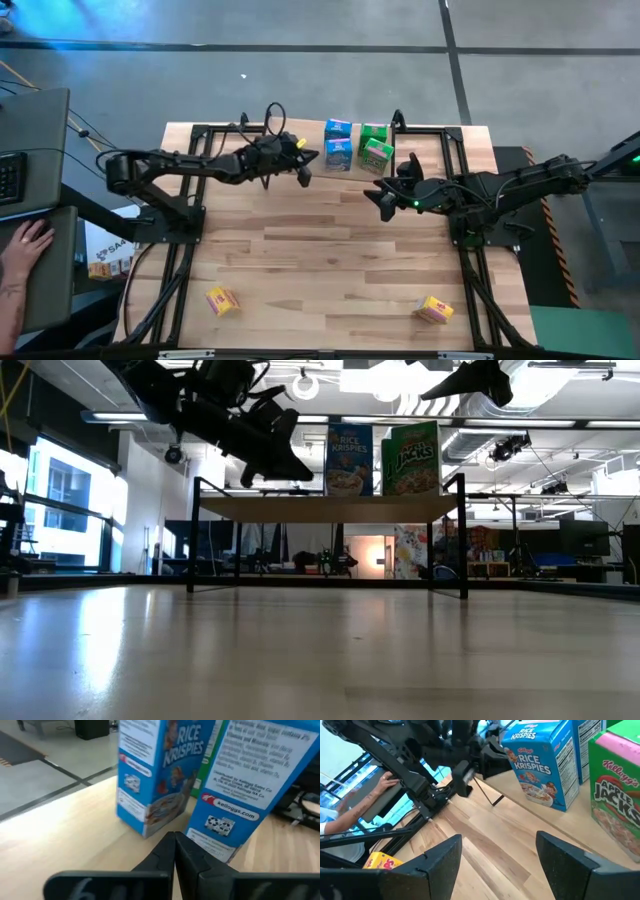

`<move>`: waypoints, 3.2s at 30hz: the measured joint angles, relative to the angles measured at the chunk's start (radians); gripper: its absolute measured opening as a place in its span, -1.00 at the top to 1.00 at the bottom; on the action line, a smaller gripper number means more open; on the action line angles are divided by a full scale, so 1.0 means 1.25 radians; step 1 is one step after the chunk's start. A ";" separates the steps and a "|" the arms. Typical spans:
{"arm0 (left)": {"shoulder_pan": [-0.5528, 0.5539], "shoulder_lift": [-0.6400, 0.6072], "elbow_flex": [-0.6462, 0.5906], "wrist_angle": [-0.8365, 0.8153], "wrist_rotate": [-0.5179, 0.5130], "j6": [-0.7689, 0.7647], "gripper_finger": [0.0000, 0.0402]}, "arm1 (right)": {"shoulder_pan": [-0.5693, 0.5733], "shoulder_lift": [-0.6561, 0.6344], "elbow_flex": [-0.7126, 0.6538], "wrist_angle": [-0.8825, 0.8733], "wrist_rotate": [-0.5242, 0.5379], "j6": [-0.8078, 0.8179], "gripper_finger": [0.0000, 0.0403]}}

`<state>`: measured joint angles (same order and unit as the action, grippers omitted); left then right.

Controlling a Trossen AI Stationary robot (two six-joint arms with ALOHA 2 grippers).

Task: Stack cereal on shelf
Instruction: Put the left yellow cereal box on the shelf

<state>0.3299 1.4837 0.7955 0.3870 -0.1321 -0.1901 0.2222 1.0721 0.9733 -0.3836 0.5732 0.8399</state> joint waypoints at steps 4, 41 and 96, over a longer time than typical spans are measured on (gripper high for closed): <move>0.004 -0.067 0.000 -0.066 0.001 0.007 1.00 | 0.000 0.000 0.000 0.000 0.006 -0.014 -0.25; -0.335 -0.406 -0.270 0.058 0.014 -0.224 1.00 | 0.001 0.002 0.000 0.006 -0.088 -0.150 -0.25; -0.958 -0.272 0.255 -0.922 0.079 0.076 -0.33 | 0.001 0.002 0.000 -0.001 -0.075 -0.047 -0.25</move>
<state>-0.8671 1.1441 1.1141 -0.7653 -0.0329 -0.0950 0.2234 1.0744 0.9733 -0.3849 0.4796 0.7806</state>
